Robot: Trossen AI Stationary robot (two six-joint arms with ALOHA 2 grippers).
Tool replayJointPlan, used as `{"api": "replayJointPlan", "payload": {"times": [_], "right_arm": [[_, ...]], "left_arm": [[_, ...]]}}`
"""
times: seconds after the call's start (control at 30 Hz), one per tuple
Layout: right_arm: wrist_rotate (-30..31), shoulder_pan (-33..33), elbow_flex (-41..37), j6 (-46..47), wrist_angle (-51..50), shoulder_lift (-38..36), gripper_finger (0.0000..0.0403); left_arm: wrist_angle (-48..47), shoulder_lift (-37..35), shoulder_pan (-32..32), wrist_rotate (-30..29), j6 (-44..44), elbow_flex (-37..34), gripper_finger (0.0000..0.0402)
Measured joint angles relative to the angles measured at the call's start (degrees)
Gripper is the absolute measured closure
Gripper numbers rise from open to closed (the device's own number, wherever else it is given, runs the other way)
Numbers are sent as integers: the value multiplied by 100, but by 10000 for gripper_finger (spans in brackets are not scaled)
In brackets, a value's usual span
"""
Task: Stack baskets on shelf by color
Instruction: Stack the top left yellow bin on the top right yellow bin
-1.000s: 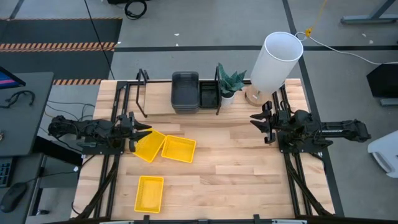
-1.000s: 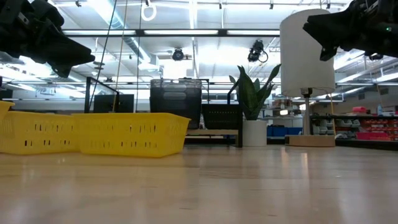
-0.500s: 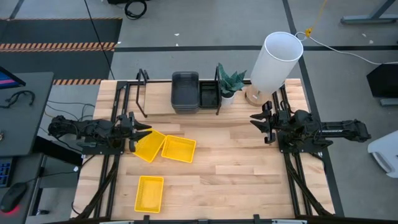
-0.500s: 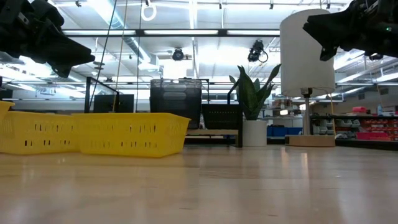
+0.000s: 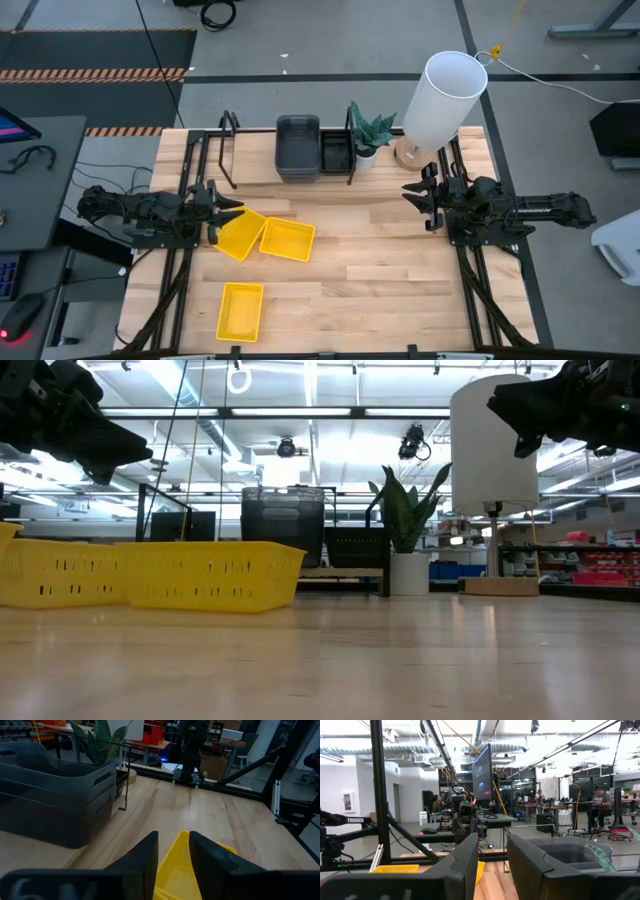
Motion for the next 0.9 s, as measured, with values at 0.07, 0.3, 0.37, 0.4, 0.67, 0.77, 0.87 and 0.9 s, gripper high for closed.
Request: {"api": "replayJointPlan", "payload": {"times": [0.07, 0.3, 0.37, 0.4, 0.67, 0.77, 0.87, 0.9], "right_arm": [[0, 0, 2, 0, 0, 0, 292], [0, 0, 4, 0, 0, 0, 293], [0, 0, 4, 0, 0, 0, 292], [0, 0, 4, 0, 0, 0, 292], [0, 0, 4, 2, -2, 0, 292], [0, 0, 4, 0, 0, 0, 292], [0, 0, 4, 0, -2, 0, 293], [0, 0, 4, 0, -1, 0, 293]], "left_arm": [[-1, 1, -1, 0, 1, 0, 285], [-2, 0, 0, 0, 2, 0, 285], [1, 0, 0, 0, 2, 0, 285], [-2, 2, 0, 0, 0, 0, 285], [377, 2, 0, -2, -82, -2, 285], [983, 0, 0, -4, -584, -1, 285], [1452, 0, -2, -1, -780, 0, 285], [1558, 0, 0, 0, -778, 0, 285]]}}
